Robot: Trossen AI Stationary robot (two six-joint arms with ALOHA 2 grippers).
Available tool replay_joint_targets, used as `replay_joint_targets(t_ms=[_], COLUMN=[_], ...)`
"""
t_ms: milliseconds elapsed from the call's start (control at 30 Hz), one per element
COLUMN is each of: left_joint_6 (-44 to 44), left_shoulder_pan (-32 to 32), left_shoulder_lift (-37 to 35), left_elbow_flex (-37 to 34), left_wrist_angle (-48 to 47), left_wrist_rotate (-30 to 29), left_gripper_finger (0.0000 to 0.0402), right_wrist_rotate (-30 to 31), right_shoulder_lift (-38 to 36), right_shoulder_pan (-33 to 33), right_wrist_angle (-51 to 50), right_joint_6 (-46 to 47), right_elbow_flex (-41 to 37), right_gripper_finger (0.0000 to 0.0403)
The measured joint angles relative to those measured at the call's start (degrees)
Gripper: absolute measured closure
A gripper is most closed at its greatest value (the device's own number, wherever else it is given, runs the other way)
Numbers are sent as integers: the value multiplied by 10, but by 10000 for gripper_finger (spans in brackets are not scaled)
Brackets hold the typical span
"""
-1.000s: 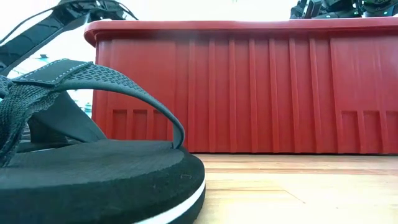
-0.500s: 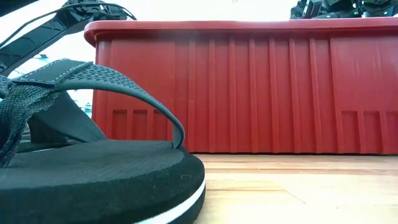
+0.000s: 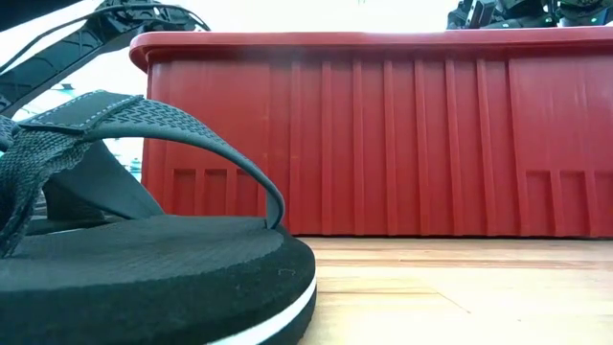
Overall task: Pick and place slides into bin
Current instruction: Put the right slide into the bin, then put the right flip flop into the bin
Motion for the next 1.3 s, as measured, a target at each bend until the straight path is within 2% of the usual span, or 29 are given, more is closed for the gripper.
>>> replay_joint_targets(t_ms=[133,500,700,967,1167,1300], left_joint_6=[-17,-66,-71,-46,-41,-31], left_shoulder_pan=[1,2,2,1,-1,-7], left_shoulder_lift=[0,0,-2,-17,-21,-63], left_elbow_flex=[0,0,-1,33,128,193], left_wrist_angle=[1,4,-10,-48,-82,-81], left_wrist_rotate=[-4,-13,-15,-56,-138,-157], left_gripper_finger=[380,237,181,161,160,170], right_wrist_rotate=[0,0,-1,-15,-16,-16], right_shoulder_lift=[0,0,0,0,0,0], right_shoulder_pan=[0,0,0,0,0,0], right_wrist_angle=[0,0,0,0,-2,-2], right_joint_6=[0,0,-12,-15,-15,-18], right_elbow_flex=[0,0,0,0,0,0], right_gripper_finger=[403,403,403,403,403,403])
